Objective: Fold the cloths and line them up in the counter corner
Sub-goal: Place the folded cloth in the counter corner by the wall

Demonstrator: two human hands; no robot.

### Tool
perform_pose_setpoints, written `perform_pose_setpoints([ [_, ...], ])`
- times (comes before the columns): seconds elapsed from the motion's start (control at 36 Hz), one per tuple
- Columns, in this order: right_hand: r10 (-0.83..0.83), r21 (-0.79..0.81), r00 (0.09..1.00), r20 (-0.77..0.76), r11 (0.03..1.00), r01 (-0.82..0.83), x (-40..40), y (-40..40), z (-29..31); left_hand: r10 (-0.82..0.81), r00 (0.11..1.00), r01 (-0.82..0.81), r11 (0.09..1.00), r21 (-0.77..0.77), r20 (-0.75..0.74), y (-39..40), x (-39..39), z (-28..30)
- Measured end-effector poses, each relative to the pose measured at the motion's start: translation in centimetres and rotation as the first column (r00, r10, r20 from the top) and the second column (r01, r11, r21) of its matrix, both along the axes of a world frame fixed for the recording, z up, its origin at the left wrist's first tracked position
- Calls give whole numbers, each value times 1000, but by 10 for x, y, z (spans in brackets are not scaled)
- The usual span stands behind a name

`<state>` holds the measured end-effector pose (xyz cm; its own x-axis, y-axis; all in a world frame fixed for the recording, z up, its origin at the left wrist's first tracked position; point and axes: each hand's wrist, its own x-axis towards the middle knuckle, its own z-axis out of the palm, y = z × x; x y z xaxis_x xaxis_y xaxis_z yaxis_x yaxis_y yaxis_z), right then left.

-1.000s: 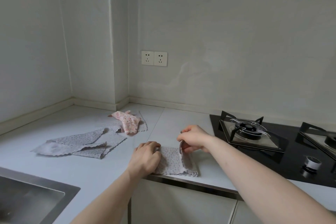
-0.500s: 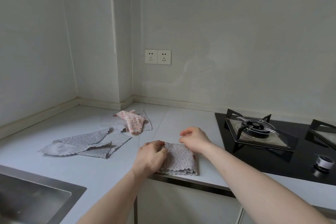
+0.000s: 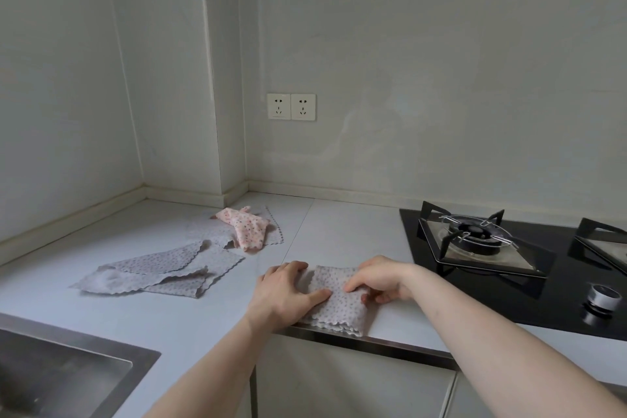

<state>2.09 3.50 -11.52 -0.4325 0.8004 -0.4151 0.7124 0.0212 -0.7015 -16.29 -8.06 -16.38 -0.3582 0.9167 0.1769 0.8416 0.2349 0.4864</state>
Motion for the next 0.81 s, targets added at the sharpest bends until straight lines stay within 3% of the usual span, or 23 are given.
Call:
perform_pose_setpoints([
  [0.08, -84, -17, 985, -147, 996, 83, 2, 1, -3, -5, 1000, 5, 1000, -5, 9, 0, 1, 1],
  [0.22, -98, 112, 944, -316, 984, 140, 1, 1, -9, -6, 1000, 6, 1000, -9, 2, 0, 1, 0],
  [0.44, 57, 564, 964, -259, 820, 103, 5, -12, -21, -2, 999, 2, 1000, 8, -50, 3, 1, -4],
  [0.61, 176, 673, 972, -157, 739, -25, 11, -22, -29, 0, 998, 0, 1000, 7, -67, 3, 0, -7],
  [0.81, 208, 650, 942, -264, 759, 14, 19, -29, -46, -10, 999, 11, 1000, 15, -39, 0, 2, -3],
])
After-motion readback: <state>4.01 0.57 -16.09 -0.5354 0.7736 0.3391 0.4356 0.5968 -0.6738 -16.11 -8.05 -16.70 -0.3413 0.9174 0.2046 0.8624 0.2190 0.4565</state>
